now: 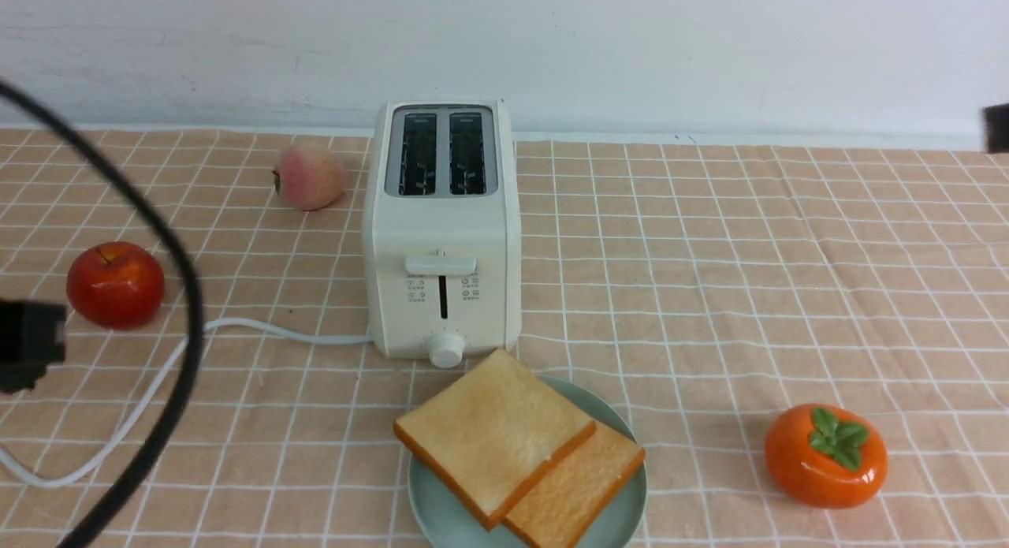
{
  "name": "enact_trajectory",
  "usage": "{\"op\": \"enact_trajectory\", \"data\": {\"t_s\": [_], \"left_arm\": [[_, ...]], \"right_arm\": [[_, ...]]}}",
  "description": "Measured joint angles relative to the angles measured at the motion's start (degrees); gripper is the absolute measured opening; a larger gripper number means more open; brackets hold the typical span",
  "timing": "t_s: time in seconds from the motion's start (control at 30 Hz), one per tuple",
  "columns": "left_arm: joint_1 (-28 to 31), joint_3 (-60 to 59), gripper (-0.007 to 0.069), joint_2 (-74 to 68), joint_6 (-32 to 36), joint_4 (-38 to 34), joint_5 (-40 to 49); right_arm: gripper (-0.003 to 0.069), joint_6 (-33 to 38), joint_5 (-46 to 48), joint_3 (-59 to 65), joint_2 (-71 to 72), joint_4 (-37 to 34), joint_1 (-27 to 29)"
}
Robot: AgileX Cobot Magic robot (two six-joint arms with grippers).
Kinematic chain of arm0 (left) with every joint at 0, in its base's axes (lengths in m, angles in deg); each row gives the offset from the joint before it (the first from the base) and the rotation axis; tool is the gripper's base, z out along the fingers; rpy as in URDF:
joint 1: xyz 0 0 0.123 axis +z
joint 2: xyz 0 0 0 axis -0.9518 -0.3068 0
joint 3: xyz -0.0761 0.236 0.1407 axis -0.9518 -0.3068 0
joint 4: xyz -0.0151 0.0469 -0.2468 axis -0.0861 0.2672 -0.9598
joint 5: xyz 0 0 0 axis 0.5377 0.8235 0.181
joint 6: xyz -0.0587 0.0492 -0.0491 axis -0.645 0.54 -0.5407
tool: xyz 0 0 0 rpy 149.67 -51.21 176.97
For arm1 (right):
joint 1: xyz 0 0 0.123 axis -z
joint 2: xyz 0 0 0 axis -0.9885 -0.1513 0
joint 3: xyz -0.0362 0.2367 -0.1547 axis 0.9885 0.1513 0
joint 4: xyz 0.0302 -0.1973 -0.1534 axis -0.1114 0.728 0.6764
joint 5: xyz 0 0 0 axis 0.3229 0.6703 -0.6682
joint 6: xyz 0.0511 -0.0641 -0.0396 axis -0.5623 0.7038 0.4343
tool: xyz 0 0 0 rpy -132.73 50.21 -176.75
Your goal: Take toasted bread from bread machine on light coffee tablecloth place on plate.
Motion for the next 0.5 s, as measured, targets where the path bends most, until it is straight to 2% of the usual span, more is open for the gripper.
{"op": "enact_trajectory", "data": {"t_s": [0.03,0.07,0.13,0.2,0.23,0.43,0.5], "left_arm": [[0.00,-4.79,-0.0014,3.34,-4.15,1.21,-2.28],[0.00,-5.31,-0.0014,3.75,-4.15,1.30,-2.58],[0.00,-11.64,-0.0014,8.71,-10.11,0.31,-6.80],[0.00,-14.19,-0.0014,10.04,-12.02,-0.77,-8.25],[0.00,-17.09,-0.0014,11.79,-13.46,-2.32,-10.54],[0.00,-21.00,-0.0014,12.73,-14.24,-4.65,-12.88],[0.00,-21.04,-0.0014,12.74,-14.35,-4.69,-13.19]], "right_arm": [[-0.0019,-3.19,-6.06,7.31,5.31,1.42,2.99],[-0.0019,-3.61,-6.76,7.31,6.00,1.54,2.99],[-0.0020,-8.34,-16.16,20.43,15.52,2.86,5.95],[-0.0020,-9.94,-20.13,26.13,18.79,3.07,6.49],[-0.0020,-11.90,-25.89,33.45,24.23,3.20,6.72],[-0.0018,-14.05,-41.28,51.99,34.61,5.42,7.15],[-0.0015,-14.09,-42.79,53.96,35.86,5.92,7.20]]}}
